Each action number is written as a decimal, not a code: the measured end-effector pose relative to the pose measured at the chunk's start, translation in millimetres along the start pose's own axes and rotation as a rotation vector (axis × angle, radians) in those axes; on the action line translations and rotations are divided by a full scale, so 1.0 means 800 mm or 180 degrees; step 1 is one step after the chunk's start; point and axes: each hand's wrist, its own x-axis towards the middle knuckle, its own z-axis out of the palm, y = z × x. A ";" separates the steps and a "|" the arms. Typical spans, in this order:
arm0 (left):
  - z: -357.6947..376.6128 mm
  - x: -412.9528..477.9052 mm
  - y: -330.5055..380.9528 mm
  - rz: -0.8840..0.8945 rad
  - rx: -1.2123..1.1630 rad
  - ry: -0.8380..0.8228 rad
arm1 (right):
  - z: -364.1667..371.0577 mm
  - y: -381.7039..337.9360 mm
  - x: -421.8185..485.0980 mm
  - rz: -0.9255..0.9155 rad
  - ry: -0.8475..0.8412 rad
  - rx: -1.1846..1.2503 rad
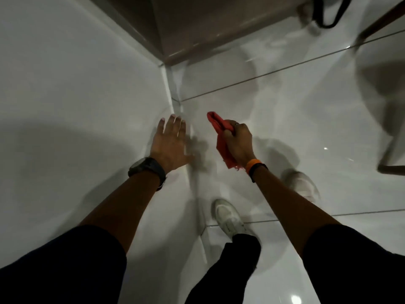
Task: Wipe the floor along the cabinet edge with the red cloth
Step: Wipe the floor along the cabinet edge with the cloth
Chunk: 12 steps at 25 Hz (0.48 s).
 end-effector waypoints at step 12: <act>0.098 0.183 -0.064 0.0021 0.1417 -0.1058 | 0.246 0.133 0.133 0.0364 -0.1009 0.0586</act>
